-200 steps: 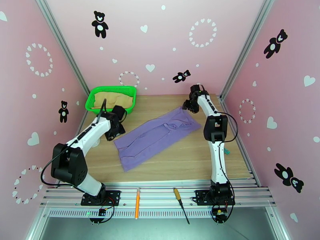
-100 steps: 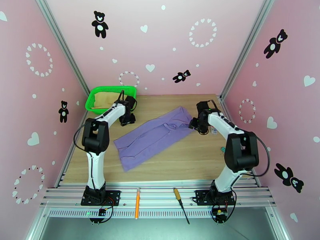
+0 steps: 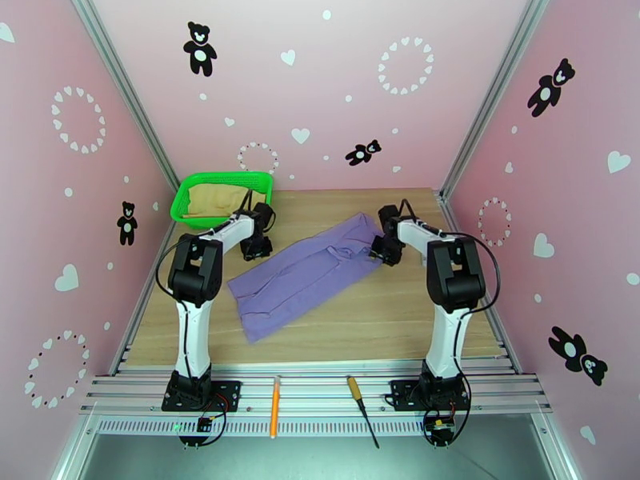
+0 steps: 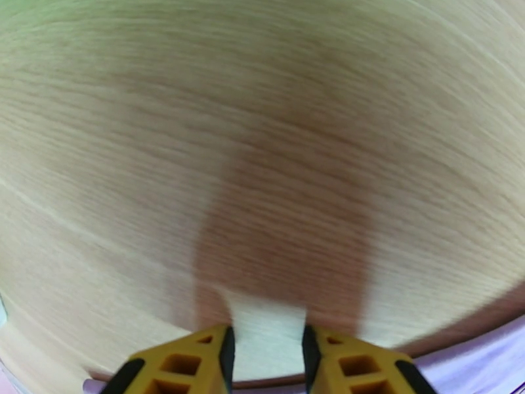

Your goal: Fold and stack the mixed laundry pile

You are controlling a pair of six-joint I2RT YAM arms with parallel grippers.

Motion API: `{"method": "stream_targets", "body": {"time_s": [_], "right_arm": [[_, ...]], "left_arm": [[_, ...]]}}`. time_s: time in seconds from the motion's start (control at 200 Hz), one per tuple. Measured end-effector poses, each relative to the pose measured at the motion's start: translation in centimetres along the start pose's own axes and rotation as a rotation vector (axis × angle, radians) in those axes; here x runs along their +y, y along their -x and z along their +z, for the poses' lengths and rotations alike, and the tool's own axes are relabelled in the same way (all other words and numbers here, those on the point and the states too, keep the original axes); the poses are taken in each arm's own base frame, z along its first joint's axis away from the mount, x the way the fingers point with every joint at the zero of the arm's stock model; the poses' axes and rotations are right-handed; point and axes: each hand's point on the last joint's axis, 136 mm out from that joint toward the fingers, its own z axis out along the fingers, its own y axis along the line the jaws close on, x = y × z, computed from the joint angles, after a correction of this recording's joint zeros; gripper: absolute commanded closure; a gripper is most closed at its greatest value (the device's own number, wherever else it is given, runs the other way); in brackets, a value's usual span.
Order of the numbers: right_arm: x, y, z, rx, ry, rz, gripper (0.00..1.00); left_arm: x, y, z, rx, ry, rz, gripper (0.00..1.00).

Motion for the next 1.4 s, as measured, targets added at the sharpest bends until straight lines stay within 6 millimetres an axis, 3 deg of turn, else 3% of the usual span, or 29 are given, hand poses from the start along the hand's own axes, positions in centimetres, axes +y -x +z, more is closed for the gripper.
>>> {"method": "stream_targets", "body": {"time_s": [0.225,0.46,0.595,1.031,1.131,1.221,1.401], "right_arm": [[3.6,3.9,0.8,0.005,0.035,-0.064,0.66],[9.1,8.8,1.8,-0.022,0.169,-0.139,0.65],[11.7,10.3,2.3,-0.032,0.275,-0.136,0.63],[15.7,12.7,2.9,-0.034,0.517,0.005,0.6],[16.0,13.0,2.7,-0.037,0.538,0.017,0.5],[16.2,13.2,2.5,-0.041,0.552,0.016,0.41],[16.1,13.2,1.9,-0.071,0.54,-0.061,0.33]], "left_arm": [[0.4,-1.2,-0.1,-0.058,-0.047,-0.027,0.64],[0.2,-4.2,-0.4,-0.091,-0.053,-0.033,0.64],[-0.6,-5.7,-0.5,-0.116,-0.033,-0.025,0.64],[-6.9,-11.8,-1.4,-0.119,-0.031,0.079,0.64],[-7.1,-12.2,-1.9,-0.125,-0.043,0.075,0.62],[-6.9,-12.8,-2.2,-0.119,-0.054,0.069,0.52],[-5.3,-14.6,-2.7,-0.056,-0.05,0.06,0.48]]}}
